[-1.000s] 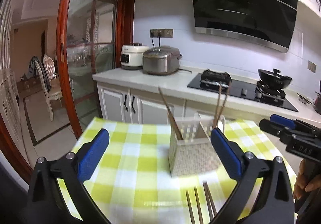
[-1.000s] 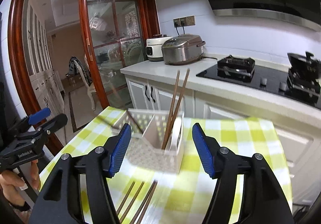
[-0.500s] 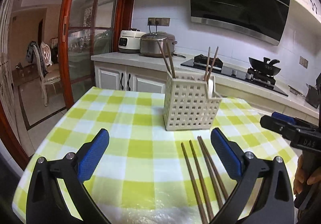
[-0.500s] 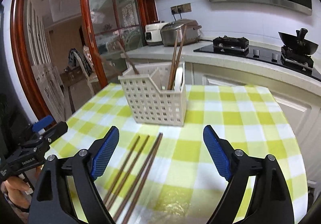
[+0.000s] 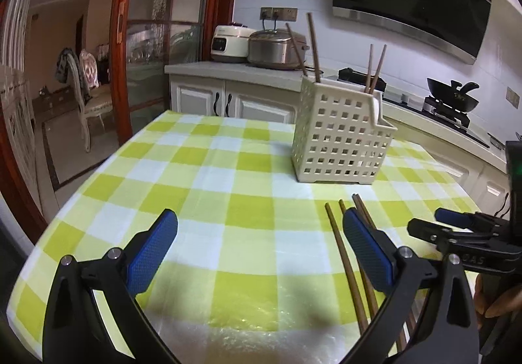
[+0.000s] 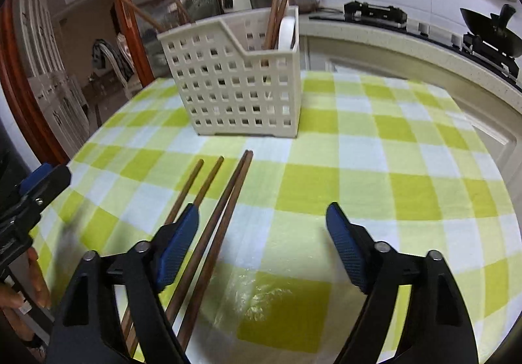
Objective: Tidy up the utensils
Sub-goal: 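Move both open tools back over the remaining chopsticks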
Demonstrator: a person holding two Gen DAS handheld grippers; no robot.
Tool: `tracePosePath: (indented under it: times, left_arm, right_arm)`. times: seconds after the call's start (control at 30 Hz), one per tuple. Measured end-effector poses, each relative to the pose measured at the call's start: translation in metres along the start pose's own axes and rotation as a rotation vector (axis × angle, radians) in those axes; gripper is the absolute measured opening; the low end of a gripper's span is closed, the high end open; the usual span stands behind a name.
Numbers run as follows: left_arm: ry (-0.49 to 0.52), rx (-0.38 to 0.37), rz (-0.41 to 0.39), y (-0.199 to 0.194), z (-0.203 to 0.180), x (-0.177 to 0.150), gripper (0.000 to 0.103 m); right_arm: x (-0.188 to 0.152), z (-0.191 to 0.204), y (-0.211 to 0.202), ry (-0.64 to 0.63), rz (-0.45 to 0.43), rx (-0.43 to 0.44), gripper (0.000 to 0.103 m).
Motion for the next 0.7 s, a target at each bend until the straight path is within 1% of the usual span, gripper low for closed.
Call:
tracePosePath:
  times: [0.03,0.07,0.13,0.23,0.3,0.37,0.43,0.7]
  left_arm:
    - [0.000,0.002,-0.001,0.000,0.001,-0.001,0.098]
    - [0.004,0.005,-0.007,0.000,0.002,0.000,0.098]
    - [0.019,0.009,-0.020,-0.002,0.002,0.001,0.098]
    - [0.036,0.011,-0.038,-0.005,0.002,0.004,0.098]
    - [0.037,0.010,-0.044,-0.007,0.004,0.006,0.098]
    - [0.034,0.012,-0.046,-0.007,0.006,0.006,0.098]
    - [0.030,0.013,-0.043,-0.007,0.008,0.005,0.098]
    - [0.014,0.008,-0.034,-0.005,0.012,0.000,0.098]
  right_arm:
    - [-0.002,0.001,0.004,-0.001,0.011,-0.001,0.064]
    - [-0.003,0.003,0.008,-0.005,0.025,-0.002,0.060]
    - [-0.006,0.007,0.015,-0.018,0.053,-0.008,0.043]
    - [-0.010,0.013,0.026,-0.017,0.087,-0.006,0.031]
    - [-0.010,0.018,0.031,-0.018,0.101,0.000,0.028]
    - [-0.010,0.022,0.034,-0.026,0.105,0.001,0.028]
    - [-0.009,0.024,0.037,-0.041,0.111,-0.011,0.026]
    - [-0.014,0.024,0.049,-0.054,0.154,-0.042,0.025]
Point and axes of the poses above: each gripper's, at about its wrist camera, not at the fingertips, and y roughly the way its jaws point, z to its left, x to its top, the point moved 10 cm from there along y, roughly the way its jaws point, and after that the axes turned 13 degrees about -z, right-handed, at the moved point
